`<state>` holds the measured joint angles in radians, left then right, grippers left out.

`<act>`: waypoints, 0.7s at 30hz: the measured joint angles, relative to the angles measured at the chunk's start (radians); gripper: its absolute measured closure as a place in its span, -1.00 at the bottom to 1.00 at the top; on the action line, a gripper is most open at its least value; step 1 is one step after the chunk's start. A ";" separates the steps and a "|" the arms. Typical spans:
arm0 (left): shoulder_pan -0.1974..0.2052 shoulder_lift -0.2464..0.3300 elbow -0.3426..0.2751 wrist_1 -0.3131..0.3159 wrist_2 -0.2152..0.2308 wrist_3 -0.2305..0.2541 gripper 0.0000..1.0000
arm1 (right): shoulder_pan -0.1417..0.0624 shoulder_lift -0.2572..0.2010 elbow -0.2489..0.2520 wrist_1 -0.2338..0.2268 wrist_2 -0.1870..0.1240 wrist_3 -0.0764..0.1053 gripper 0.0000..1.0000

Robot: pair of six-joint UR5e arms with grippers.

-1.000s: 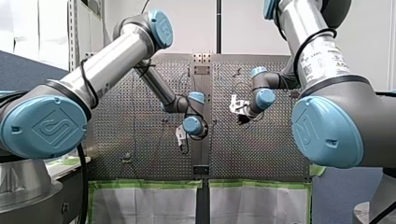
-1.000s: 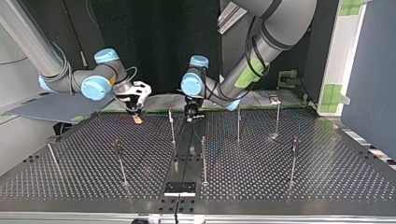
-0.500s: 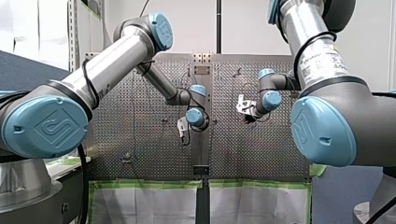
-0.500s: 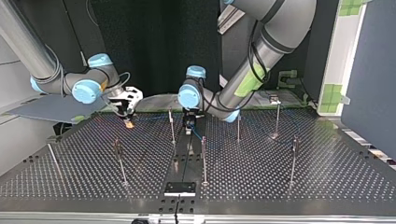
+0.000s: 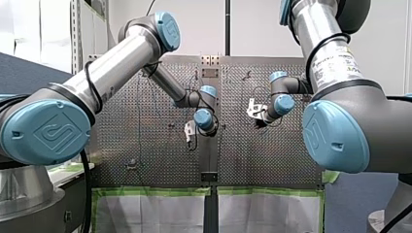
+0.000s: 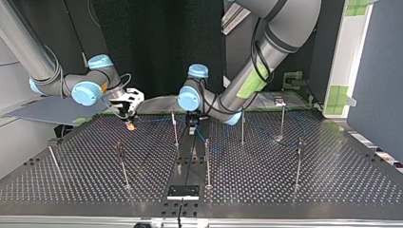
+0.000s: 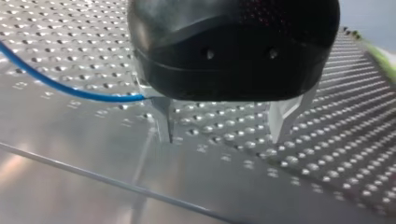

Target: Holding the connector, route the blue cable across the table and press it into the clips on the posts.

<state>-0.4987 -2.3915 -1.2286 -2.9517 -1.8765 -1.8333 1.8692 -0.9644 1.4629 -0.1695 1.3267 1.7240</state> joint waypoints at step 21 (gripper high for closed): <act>-0.034 0.148 -0.150 0.033 0.002 0.032 -1.00 | 0.000 0.000 0.000 0.002 -0.006 0.001 1.00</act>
<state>-0.5331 -2.2433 -1.3784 -2.9187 -1.8750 -1.8017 1.8688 -0.9643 1.4629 -0.1675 1.3209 1.7245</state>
